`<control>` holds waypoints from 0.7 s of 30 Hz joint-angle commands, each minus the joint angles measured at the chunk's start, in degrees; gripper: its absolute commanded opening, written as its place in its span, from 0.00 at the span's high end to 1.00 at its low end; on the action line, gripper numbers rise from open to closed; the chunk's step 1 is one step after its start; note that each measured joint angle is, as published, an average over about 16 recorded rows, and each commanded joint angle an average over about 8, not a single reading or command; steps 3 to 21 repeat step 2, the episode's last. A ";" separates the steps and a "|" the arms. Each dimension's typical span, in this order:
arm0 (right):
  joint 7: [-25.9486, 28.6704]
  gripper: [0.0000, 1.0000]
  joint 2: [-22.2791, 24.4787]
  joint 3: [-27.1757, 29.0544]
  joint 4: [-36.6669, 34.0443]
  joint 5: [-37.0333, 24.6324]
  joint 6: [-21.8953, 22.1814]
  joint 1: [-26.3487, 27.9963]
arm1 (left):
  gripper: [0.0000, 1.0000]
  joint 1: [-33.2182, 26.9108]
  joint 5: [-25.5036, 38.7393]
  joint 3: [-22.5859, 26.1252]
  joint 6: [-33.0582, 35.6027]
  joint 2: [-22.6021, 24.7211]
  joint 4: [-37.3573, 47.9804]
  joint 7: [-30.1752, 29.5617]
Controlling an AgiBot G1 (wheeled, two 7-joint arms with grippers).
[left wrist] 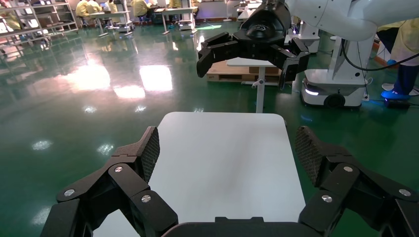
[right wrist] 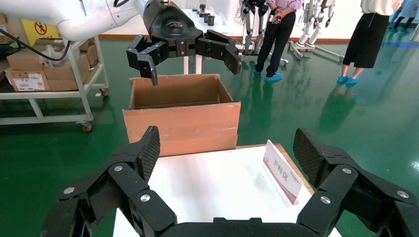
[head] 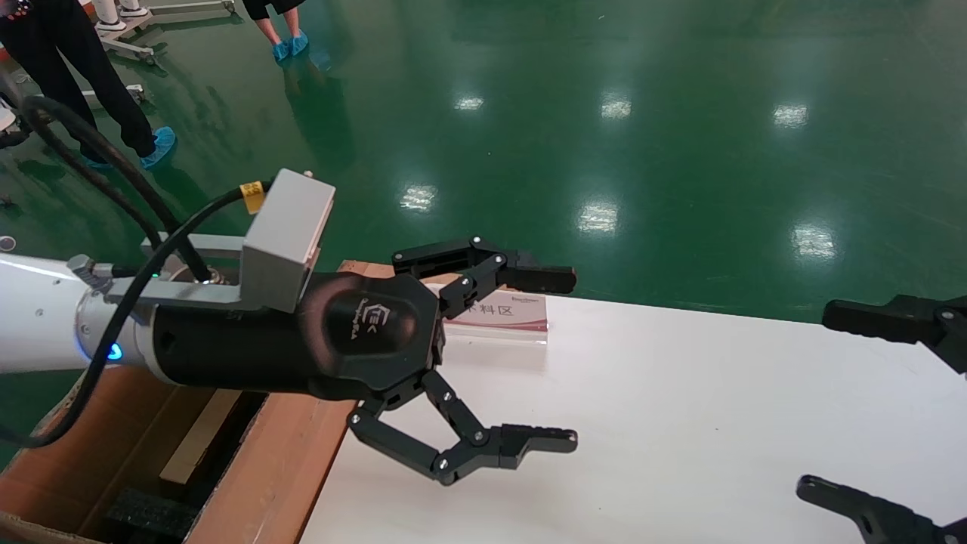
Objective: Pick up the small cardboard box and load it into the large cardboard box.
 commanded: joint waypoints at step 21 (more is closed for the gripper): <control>0.00 0.00 0.00 0.00 0.00 0.00 0.00 0.00 | 0.00 -0.01 0.01 0.01 -0.01 0.00 0.00 -0.01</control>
